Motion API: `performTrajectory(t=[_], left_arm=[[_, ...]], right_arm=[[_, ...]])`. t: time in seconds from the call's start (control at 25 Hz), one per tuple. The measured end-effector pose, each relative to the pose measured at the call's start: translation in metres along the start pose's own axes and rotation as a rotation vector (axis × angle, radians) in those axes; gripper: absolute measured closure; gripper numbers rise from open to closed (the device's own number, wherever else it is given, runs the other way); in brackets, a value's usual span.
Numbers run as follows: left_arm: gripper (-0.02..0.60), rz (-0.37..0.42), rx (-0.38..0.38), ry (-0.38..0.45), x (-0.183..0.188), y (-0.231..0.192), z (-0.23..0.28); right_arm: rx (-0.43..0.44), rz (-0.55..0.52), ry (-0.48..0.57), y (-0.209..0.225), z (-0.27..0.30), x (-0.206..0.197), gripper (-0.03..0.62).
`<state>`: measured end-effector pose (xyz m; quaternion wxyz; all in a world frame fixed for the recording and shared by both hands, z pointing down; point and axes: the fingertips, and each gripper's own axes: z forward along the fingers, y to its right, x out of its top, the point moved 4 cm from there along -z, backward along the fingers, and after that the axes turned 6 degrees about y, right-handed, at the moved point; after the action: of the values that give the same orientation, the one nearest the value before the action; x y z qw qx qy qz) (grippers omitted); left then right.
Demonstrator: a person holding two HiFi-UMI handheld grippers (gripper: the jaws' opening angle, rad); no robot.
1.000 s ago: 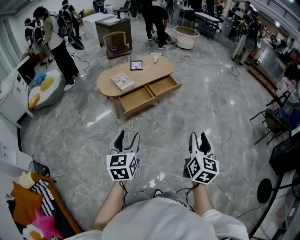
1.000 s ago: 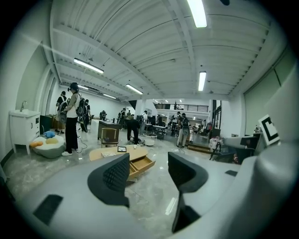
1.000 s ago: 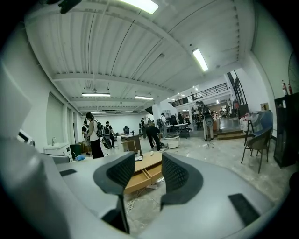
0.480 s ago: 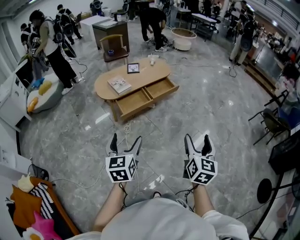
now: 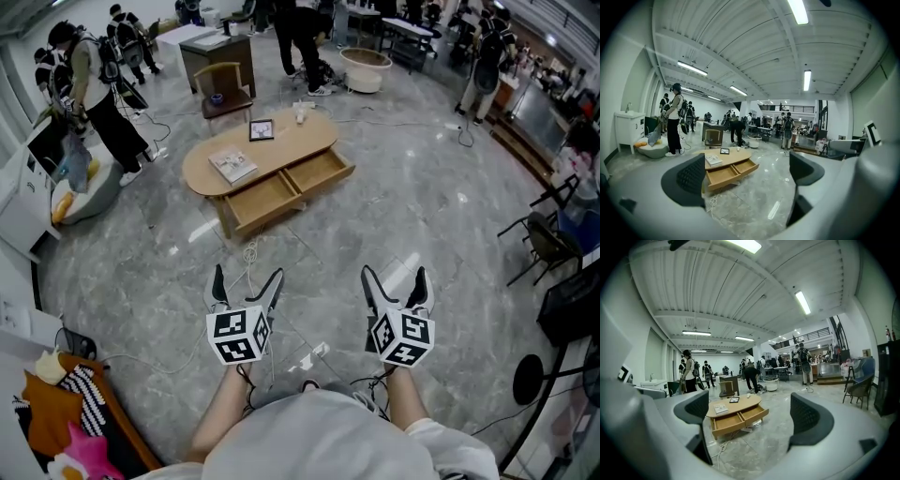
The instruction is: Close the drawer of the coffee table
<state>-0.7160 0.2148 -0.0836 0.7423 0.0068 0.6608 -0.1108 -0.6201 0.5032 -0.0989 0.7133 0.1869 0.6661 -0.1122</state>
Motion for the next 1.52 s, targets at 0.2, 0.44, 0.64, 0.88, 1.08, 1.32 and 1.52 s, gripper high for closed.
performTrajectory(t=[0.2, 0.44, 0.64, 0.88, 1.08, 1.32, 1.52], left_arm=[[0.040, -0.001, 0.025, -0.019, -0.005, 0.005, 0.014], [0.040, 0.008, 0.054, -0.042, -0.009, 0.011, 0.027], [0.040, 0.006, 0.053, -0.055, -0.013, 0.014, 0.047], [0.040, 0.008, 0.040, -0.073, -0.019, 0.009, 0.090], [0.040, 0.006, 0.013, -0.090, -0.021, 0.000, 0.151], [0.040, -0.004, 0.007, -0.080, 0.001, -0.022, 0.236], [0.040, -0.006, 0.023, -0.074, 0.021, -0.049, 0.310]], right_arm=[[0.002, 0.017, 0.000, 0.018, 0.010, -0.002, 0.031], [0.005, 0.045, -0.007, 0.039, 0.019, -0.004, 0.026], [-0.013, 0.076, -0.025, 0.054, 0.030, -0.015, 0.026], [-0.026, 0.077, -0.055, 0.062, 0.066, -0.027, 0.026], [-0.032, 0.076, -0.043, 0.065, 0.122, -0.025, 0.026], [-0.028, 0.065, -0.041, 0.063, 0.209, -0.013, 0.026], [-0.010, 0.065, -0.017, 0.057, 0.293, 0.005, 0.026]])
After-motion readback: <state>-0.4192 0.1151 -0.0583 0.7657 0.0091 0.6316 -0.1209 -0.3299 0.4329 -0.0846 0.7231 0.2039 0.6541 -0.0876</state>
